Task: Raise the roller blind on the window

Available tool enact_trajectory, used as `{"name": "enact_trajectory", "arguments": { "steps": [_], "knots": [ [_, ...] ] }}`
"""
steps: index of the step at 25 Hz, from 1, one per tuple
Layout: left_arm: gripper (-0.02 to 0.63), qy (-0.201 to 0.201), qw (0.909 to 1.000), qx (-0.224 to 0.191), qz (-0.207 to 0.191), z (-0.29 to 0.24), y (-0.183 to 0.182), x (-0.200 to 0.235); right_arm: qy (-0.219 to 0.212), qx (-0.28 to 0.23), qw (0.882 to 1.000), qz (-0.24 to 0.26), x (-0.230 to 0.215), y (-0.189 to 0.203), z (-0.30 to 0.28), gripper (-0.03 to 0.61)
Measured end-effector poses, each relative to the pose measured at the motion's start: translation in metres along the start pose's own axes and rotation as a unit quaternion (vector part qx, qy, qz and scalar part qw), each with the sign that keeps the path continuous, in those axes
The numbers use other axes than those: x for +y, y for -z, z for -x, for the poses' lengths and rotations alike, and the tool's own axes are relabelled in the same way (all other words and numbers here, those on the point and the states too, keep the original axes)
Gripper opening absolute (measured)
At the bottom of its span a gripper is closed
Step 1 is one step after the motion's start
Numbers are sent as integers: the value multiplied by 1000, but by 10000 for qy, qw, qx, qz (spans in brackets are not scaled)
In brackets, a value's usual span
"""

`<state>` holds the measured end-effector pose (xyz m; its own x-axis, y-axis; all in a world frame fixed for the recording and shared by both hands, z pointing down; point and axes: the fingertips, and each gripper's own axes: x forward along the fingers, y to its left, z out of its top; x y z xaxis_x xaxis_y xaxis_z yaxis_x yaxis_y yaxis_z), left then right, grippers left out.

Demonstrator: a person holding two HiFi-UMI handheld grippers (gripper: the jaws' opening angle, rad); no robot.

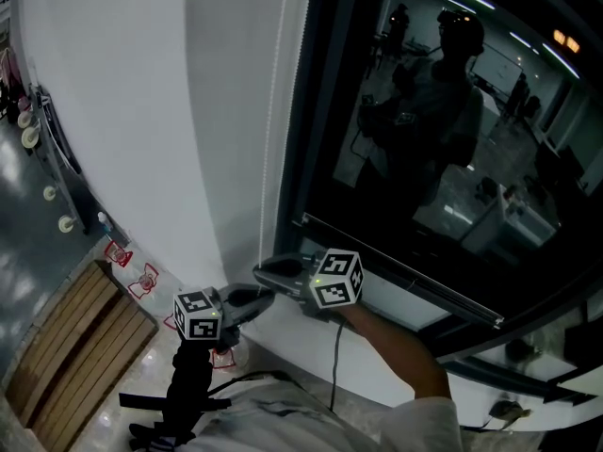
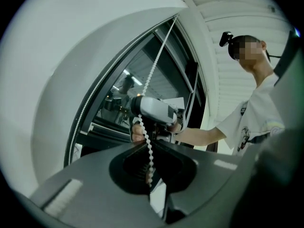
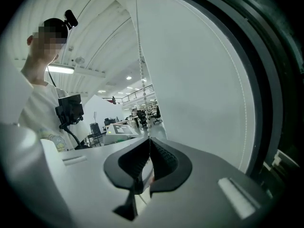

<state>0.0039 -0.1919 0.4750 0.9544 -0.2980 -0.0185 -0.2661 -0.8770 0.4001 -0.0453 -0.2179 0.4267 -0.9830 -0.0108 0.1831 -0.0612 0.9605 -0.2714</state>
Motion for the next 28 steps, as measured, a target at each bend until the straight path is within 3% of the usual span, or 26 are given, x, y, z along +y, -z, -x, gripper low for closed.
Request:
{"name": "enact_trajectory", "arguments": {
  "steps": [4, 9, 14, 18, 19, 21, 24, 28],
  "knots": [
    [-2, -47, 9995, 264, 138, -1, 24, 5, 1, 66, 9996, -268, -4, 27, -5, 9],
    [-2, -30, 9991, 337, 241, 0, 37, 9, -24, -95, 9994, -334, 0, 31, -5, 9],
    [-2, -82, 9997, 151, -184, 8, 31, 1, -106, -723, 9953, -635, 5, 24, 10, 11],
    [21, -187, 9991, -103, -371, 23, 20, 2, 162, -1218, 9909, -540, 5, 17, 21, 12],
    [114, -268, 9990, -121, -349, 27, 21, 2, 286, -1305, 9897, -506, 4, 18, 24, 12],
    [190, -590, 9976, -188, -307, 36, 26, 4, 577, -1392, 9877, -425, 5, 24, 29, 21],
    [198, -1170, 9919, -436, -232, 50, 29, 7, 967, -1412, 9845, -395, 10, 45, 34, 171],
    [175, -1861, 9806, -497, -374, 60, 43, -2, 1686, -1669, 9696, -591, 17, 78, 54, 221]
  ]
}}
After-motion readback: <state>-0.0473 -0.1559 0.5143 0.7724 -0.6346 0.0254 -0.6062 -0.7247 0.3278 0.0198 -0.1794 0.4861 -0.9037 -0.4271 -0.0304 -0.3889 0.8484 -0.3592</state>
